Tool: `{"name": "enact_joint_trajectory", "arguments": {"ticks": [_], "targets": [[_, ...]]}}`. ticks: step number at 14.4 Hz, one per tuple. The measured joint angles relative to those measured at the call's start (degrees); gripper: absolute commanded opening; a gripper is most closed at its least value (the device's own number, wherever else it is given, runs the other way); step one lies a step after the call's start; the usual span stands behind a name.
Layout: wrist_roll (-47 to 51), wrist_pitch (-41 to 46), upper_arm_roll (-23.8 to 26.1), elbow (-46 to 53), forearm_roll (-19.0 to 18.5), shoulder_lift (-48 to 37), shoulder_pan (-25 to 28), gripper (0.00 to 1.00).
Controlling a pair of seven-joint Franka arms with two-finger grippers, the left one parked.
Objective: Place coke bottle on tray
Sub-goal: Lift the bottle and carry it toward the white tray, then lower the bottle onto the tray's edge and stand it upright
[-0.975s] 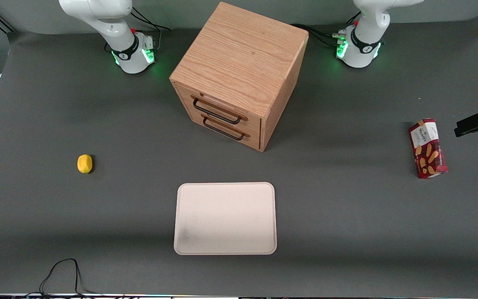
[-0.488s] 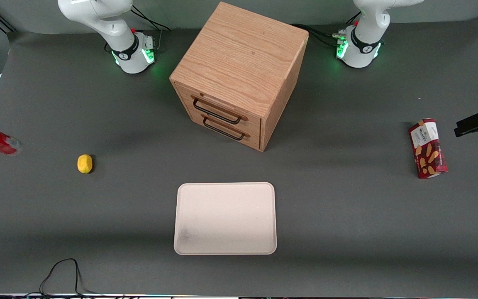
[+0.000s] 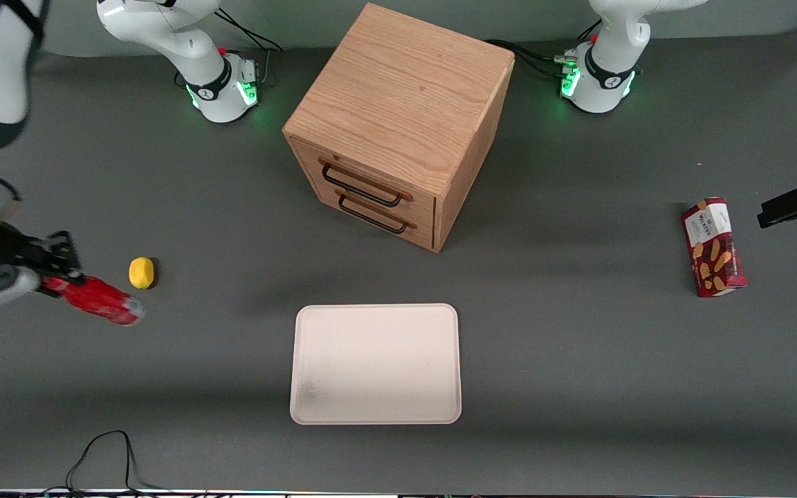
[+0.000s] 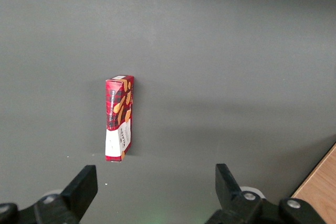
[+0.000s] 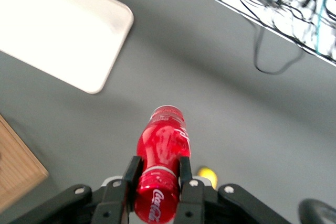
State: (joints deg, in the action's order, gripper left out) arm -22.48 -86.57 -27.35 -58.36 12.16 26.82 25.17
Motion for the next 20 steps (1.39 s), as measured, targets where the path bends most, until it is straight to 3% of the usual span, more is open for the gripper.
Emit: {"name": "enact_joint_trajectory", "arguments": {"ticks": [9, 14, 20], "targets": [[26.3, -1.4, 2.2, 7.2, 2.0, 8.0, 12.0, 0.06], [28.1, -4.6, 2.9, 7.5, 2.0, 8.7, 12.3, 0.06], [28.1, -11.2, 2.9, 7.1, 2.0, 17.3, 11.2, 0.06]]}}
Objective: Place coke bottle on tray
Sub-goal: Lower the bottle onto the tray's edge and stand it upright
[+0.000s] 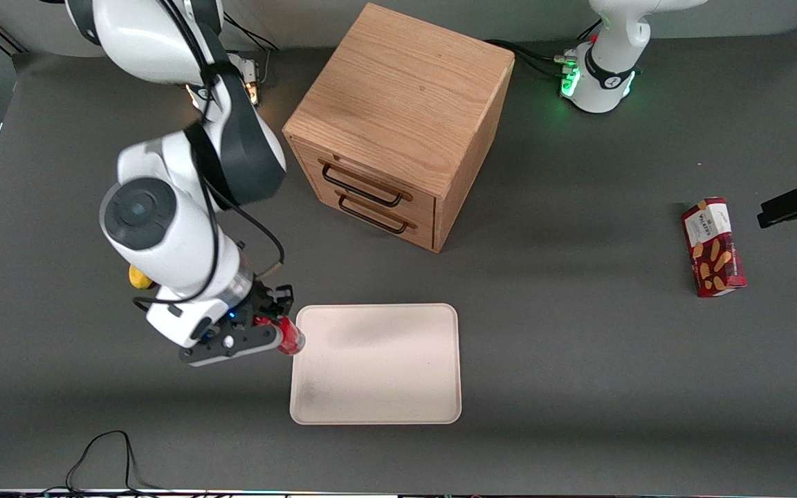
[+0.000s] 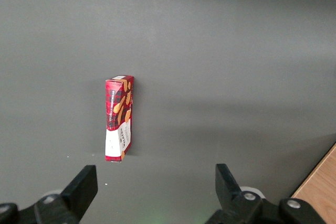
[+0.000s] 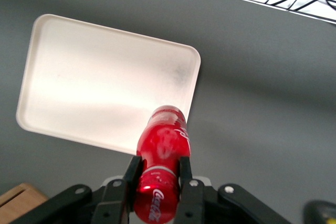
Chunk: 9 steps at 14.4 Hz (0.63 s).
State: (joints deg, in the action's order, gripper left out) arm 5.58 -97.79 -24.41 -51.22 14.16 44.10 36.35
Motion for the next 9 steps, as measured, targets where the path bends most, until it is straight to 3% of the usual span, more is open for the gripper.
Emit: {"name": "enact_joint_trajectory", "arguments": {"ticks": [9], "targets": [[0.0, -14.0, 0.2, -1.6, 2.9, 9.5, -0.7, 0.06]]}}
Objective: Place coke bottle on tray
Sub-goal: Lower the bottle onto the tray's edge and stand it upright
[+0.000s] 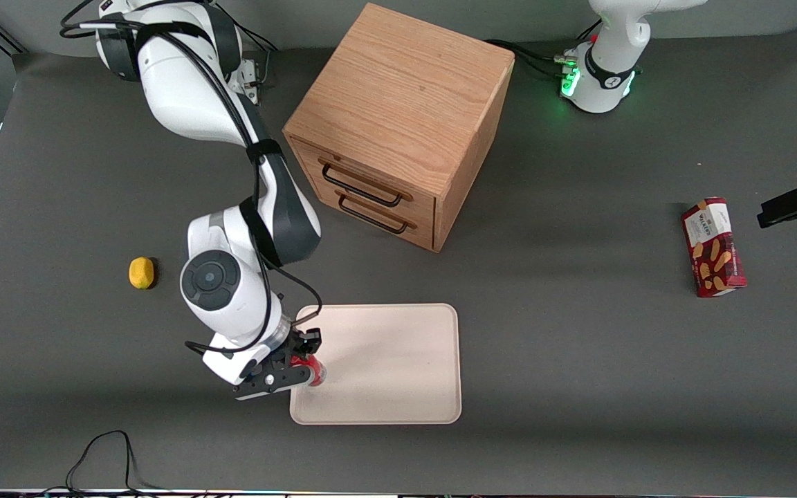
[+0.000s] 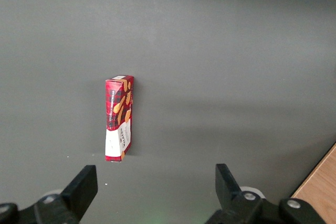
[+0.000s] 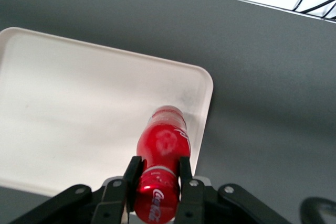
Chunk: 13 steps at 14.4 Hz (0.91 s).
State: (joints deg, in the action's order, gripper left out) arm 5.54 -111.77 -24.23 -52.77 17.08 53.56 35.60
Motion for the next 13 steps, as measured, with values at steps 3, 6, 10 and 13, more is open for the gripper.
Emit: {"name": "enact_joint_trajectory", "arguments": {"ticks": [3, 6, 10, 13], "targets": [[0.0, -2.1, 0.0, -1.2, 1.8, 1.2, -0.2, 0.06], [-0.1, -2.6, 0.0, -1.5, 2.6, 1.5, -0.2, 0.06], [-1.4, -3.0, 0.0, -2.9, 2.9, 1.7, -0.4, 0.32], [-1.5, -3.0, 0.0, -2.9, 3.0, 1.7, -0.5, 1.00]]}}
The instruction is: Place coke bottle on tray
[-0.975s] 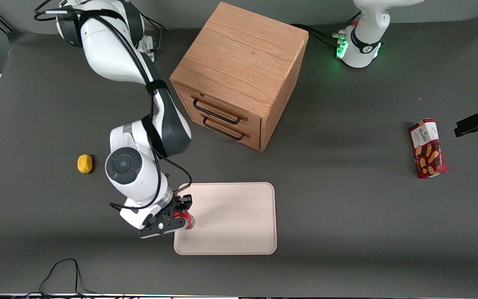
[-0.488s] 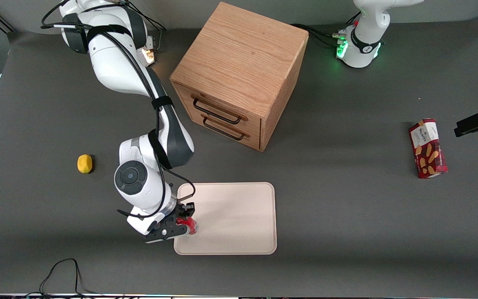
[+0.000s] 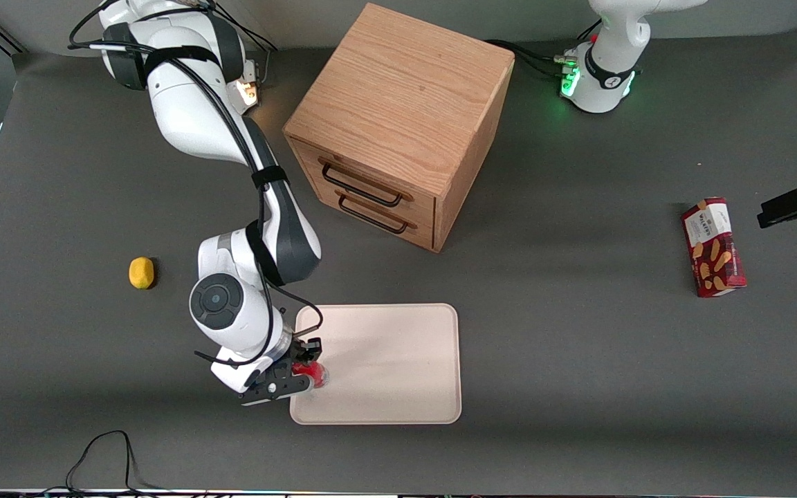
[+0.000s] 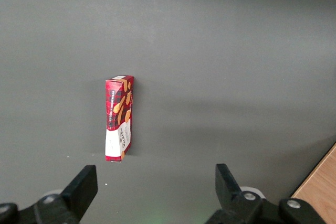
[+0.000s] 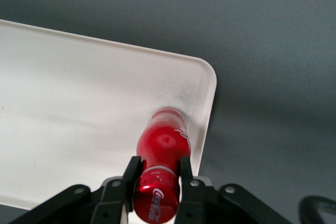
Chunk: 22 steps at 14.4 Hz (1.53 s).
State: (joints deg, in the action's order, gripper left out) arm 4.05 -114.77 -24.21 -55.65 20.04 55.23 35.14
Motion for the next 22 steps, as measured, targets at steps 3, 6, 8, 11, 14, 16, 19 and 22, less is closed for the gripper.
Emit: {"name": "enact_joint_trajectory", "arguments": {"ticks": [3, 6, 8, 11, 14, 16, 19, 22], "targets": [[0.2, 0.3, 0.0, 0.2, 0.0, -0.7, 0.0, 1.00], [0.2, 7.2, -0.1, 0.4, 0.0, -4.3, 0.0, 1.00], [0.2, 13.0, -0.2, 0.6, 0.0, -7.8, -0.1, 1.00], [1.4, 22.1, -0.5, 0.9, -1.9, -14.0, -0.7, 1.00], [3.7, 31.2, -0.6, 0.9, -5.8, -21.6, -1.4, 1.00], [3.9, 35.2, -0.7, -1.0, -7.1, -27.4, -2.8, 1.00], [3.9, 36.3, 0.0, -10.0, -9.1, -37.2, -7.1, 1.00], [3.7, 35.9, 4.6, -17.3, -10.5, -44.8, -14.7, 1.00]]}}
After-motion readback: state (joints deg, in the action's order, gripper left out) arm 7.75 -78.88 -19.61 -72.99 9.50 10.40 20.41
